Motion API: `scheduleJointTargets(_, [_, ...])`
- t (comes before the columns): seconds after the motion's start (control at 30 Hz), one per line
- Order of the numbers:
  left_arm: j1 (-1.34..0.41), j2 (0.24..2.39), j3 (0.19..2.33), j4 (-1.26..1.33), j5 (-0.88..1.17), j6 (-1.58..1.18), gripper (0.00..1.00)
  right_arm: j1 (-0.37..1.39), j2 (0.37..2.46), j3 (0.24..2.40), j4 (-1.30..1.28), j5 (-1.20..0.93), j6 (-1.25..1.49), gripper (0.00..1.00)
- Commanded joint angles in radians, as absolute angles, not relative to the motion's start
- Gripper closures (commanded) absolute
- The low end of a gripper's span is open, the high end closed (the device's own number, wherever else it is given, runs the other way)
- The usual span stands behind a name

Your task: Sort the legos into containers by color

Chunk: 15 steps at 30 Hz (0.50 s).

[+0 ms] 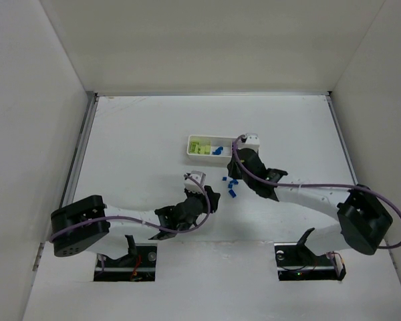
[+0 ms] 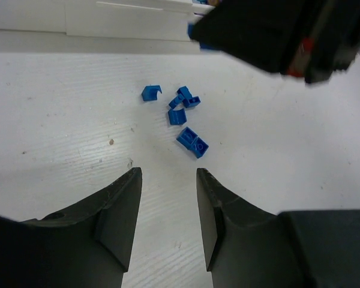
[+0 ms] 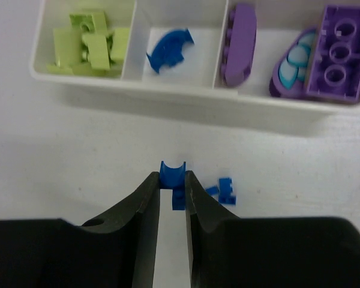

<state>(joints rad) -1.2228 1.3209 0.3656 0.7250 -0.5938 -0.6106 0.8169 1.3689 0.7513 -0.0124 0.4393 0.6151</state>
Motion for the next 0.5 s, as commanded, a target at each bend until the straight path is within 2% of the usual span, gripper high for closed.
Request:
scheduleJointTargets(0.0, [-1.257, 1.331, 0.360, 0.729, -0.637, -0.609, 0.61, 0.776, 1.439, 0.877, 0.049, 0.390, 0.531, 0.74])
scheduleJointTargets(0.27, [-1.318, 1.384, 0.393, 0.729, -0.675, -0.611, 0.57, 0.717, 1.635, 1.060, 0.064, 0.353, 0.476, 0.72])
scheduleJointTargets(0.47, [-1.341, 1.427, 0.437, 0.735, -0.675, -0.606, 0.52, 0.693, 1.693, 1.118, 0.067, 0.344, 0.469, 0.54])
